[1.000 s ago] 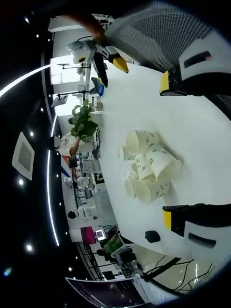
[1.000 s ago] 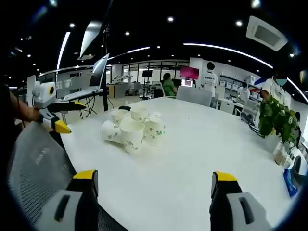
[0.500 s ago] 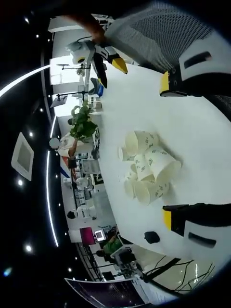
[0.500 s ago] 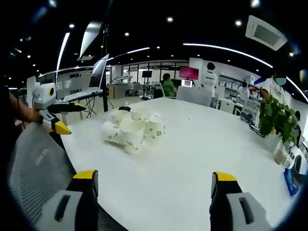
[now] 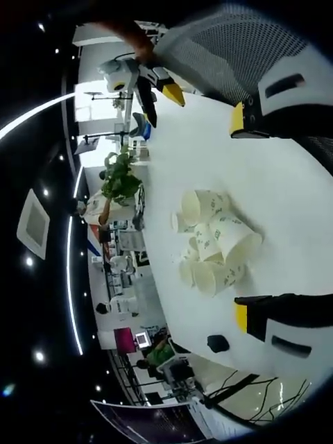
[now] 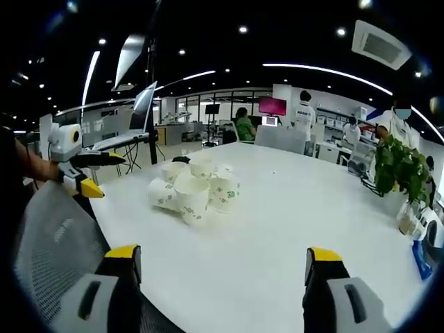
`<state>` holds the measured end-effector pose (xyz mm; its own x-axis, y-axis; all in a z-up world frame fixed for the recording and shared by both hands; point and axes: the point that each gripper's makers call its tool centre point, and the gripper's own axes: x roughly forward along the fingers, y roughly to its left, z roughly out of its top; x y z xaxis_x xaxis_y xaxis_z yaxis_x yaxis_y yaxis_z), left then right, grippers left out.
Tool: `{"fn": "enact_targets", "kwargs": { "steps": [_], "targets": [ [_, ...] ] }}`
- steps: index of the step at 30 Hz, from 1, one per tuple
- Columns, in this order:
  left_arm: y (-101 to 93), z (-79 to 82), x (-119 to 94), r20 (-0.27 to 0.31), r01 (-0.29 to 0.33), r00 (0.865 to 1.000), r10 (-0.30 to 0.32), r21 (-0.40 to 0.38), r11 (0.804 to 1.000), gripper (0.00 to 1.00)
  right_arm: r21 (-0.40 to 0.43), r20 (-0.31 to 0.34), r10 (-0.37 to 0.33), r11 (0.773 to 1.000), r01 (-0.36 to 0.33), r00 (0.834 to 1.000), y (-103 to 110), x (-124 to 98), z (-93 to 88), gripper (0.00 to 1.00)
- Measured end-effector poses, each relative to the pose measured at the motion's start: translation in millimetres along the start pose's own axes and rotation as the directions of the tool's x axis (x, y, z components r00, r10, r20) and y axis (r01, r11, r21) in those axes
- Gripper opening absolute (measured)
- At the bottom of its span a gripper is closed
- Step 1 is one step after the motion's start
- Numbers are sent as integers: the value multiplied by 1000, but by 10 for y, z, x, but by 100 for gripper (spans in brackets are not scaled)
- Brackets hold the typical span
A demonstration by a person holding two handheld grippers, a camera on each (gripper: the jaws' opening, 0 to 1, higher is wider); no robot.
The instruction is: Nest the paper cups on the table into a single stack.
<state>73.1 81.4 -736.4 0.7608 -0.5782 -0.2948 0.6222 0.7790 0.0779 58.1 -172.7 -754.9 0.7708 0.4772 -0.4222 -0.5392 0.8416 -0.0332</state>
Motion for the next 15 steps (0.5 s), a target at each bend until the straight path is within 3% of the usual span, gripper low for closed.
{"fn": "enact_targets", "kwargs": {
  "steps": [15],
  "targets": [
    [-7, 7, 5, 2, 3, 1000, -3, -8, 1000, 98, 4, 3, 4, 1000, -4, 1000, 5, 4, -2, 100]
  ]
}}
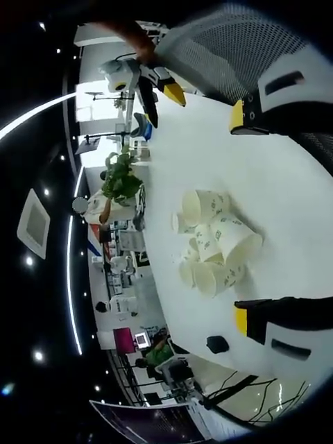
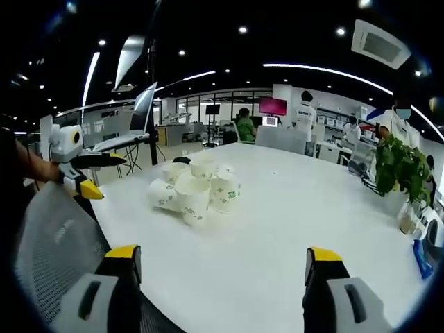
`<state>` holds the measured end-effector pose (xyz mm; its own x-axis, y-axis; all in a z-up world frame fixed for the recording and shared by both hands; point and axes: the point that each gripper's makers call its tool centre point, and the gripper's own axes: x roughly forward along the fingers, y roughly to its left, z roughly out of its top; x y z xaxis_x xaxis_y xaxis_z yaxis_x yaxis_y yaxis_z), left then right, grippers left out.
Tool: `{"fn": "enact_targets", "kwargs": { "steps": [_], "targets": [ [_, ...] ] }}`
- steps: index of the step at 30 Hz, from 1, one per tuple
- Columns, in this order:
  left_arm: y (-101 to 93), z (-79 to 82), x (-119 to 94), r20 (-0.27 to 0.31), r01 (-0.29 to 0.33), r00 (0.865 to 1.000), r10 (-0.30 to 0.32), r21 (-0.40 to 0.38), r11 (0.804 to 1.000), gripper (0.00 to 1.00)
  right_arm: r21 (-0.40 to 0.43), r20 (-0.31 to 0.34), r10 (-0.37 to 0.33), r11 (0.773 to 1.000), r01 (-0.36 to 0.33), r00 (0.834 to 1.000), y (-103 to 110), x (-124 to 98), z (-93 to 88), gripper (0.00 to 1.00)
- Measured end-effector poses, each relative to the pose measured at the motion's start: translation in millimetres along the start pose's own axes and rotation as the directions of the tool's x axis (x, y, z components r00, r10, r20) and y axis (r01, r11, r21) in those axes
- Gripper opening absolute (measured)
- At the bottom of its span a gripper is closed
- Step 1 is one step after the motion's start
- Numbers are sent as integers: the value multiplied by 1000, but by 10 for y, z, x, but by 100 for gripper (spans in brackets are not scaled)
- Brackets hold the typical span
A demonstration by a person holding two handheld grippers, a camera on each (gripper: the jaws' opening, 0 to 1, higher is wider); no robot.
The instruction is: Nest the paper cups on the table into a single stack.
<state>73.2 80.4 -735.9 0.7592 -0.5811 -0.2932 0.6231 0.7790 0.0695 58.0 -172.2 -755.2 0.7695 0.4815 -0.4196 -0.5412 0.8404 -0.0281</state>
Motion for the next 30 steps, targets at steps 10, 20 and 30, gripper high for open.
{"fn": "enact_targets", "kwargs": {
  "steps": [10, 20, 30],
  "targets": [
    [4, 21, -4, 12, 2, 1000, -2, -16, 1000, 99, -1, 2, -4, 1000, 4, 1000, 7, -3, 15, 100],
    [49, 41, -6, 22, -15, 1000, 16, -18, 1000, 99, -11, -8, -10, 1000, 10, 1000, 1, -1, 3, 100],
    [-41, -6, 15, -14, 37, 999, -36, 13, 999, 99, -28, -20, -9, 1000, 8, 1000, 1, 7, -21, 100]
  ]
}}
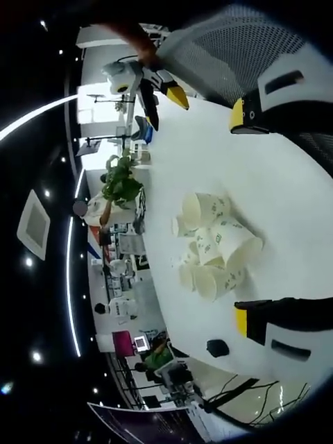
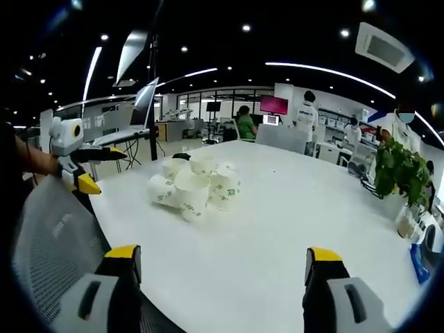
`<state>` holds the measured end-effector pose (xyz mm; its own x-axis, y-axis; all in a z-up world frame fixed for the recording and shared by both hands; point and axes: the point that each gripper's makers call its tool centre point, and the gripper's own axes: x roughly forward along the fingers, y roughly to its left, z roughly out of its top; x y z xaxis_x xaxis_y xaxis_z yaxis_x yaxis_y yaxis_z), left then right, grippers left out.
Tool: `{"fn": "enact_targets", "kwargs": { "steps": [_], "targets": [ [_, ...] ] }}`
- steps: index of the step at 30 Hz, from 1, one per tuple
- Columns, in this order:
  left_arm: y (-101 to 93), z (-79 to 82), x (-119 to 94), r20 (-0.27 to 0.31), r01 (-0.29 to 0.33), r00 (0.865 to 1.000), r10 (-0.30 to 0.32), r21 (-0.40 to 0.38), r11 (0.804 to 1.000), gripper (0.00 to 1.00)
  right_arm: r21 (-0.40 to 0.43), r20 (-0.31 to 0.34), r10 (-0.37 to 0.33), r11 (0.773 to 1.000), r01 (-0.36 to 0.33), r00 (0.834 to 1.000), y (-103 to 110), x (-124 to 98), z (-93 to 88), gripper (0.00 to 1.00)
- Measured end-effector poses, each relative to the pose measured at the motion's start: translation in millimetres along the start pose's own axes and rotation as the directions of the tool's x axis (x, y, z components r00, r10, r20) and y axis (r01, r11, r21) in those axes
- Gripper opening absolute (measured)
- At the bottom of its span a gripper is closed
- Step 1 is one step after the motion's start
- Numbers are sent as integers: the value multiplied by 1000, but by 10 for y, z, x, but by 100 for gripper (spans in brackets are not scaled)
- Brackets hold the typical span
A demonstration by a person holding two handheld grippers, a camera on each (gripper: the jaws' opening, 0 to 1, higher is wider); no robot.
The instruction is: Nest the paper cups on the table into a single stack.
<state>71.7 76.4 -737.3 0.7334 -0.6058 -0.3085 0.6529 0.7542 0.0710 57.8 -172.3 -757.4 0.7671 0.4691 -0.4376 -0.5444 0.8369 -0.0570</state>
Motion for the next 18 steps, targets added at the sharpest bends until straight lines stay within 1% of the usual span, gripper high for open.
{"fn": "enact_targets", "kwargs": {
  "steps": [2, 6, 10, 16, 18],
  "targets": [
    [-17, -13, 10, -10, 9, 1000, -9, 6, 1000, 99, -1, -1, 2, 1000, -2, 1000, 5, 1, 1, 99],
    [-42, 3, 9, -14, 25, 1000, -25, 13, 1000, 97, 3, 1, 1, 1000, -1, 1000, 2, 1, 1, 99],
    [-49, 34, 20, -23, 39, 999, -38, 27, 999, 92, -4, -1, -4, 1000, 4, 1000, -1, -1, 3, 99],
    [-7, 147, 81, 3, 42, 999, -42, 32, 999, 93, -5, -3, -7, 1000, 7, 1000, 12, -1, 15, 99],
    [14, 158, 113, 9, 41, 999, -41, 28, 999, 92, -8, -5, -10, 1000, 10, 1000, 11, -1, 15, 98]
  ]
}}
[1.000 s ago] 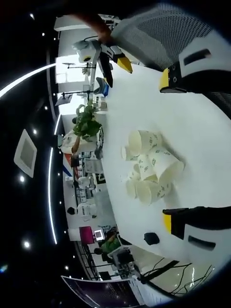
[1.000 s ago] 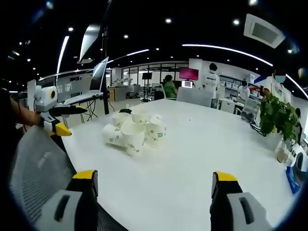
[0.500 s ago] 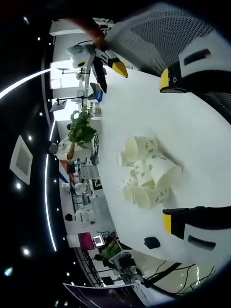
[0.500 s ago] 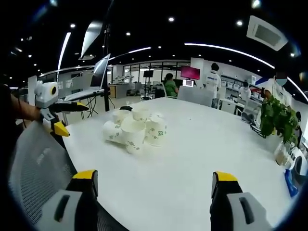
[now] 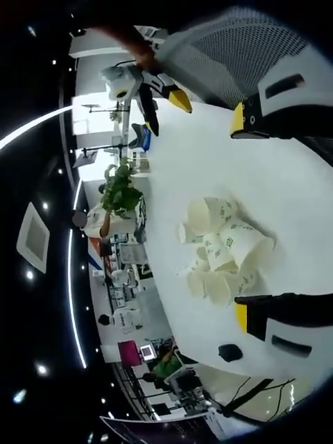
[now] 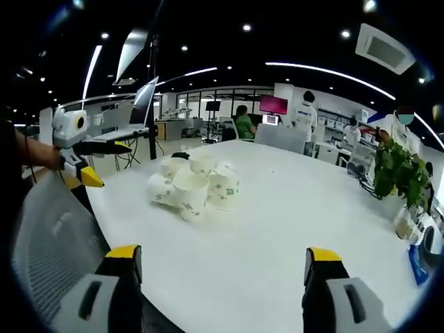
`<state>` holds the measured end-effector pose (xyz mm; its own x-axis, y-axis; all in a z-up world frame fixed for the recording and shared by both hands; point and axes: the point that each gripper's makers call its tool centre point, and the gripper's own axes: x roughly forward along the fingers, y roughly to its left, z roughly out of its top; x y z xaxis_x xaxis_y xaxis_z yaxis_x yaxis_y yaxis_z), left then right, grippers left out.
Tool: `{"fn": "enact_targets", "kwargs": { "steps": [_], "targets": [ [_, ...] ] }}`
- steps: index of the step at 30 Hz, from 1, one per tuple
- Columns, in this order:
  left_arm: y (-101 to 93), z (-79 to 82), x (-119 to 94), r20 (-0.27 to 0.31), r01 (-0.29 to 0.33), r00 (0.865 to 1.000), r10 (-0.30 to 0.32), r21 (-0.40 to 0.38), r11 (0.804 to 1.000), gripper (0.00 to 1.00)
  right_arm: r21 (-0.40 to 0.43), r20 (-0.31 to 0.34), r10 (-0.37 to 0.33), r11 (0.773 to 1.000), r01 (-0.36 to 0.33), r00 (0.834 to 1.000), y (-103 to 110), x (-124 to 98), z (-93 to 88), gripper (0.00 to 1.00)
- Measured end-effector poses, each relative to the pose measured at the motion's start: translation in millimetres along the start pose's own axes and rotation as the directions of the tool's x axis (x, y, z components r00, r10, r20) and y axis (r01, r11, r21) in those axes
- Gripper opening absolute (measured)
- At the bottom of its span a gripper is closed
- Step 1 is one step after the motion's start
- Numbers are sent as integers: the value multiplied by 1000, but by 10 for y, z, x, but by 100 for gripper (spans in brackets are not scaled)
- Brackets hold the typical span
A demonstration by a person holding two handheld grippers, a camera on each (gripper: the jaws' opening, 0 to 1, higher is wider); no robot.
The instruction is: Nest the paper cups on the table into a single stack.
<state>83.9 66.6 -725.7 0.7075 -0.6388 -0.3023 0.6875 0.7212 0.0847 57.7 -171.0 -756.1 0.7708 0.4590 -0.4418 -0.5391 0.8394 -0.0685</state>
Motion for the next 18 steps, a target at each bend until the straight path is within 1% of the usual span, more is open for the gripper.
{"fn": "enact_targets", "kwargs": {
  "steps": [3, 7, 9, 11, 18],
  "targets": [
    [22, -14, 57, -7, -2, 1000, 2, -6, 1000, 92, -8, -2, -5, 1000, 5, 1000, -3, -2, 2, 98],
    [8, 19, 125, -4, 10, 1000, -10, -8, 1000, 89, 3, 4, -14, 1000, 14, 1000, -20, -10, 15, 98],
    [-12, 35, 159, 2, 22, 1000, -22, -13, 1000, 85, 4, 4, -14, 1000, 14, 1000, -20, -12, 17, 98],
    [-25, 55, 177, 14, 28, 1000, -28, -4, 1000, 78, 9, 8, -14, 1000, 14, 1000, -20, -14, 23, 98],
    [-25, 65, 316, 9, 44, 999, -44, -10, 999, 76, 20, 8, -15, 1000, 15, 1000, -41, -16, 11, 97]
  ]
}}
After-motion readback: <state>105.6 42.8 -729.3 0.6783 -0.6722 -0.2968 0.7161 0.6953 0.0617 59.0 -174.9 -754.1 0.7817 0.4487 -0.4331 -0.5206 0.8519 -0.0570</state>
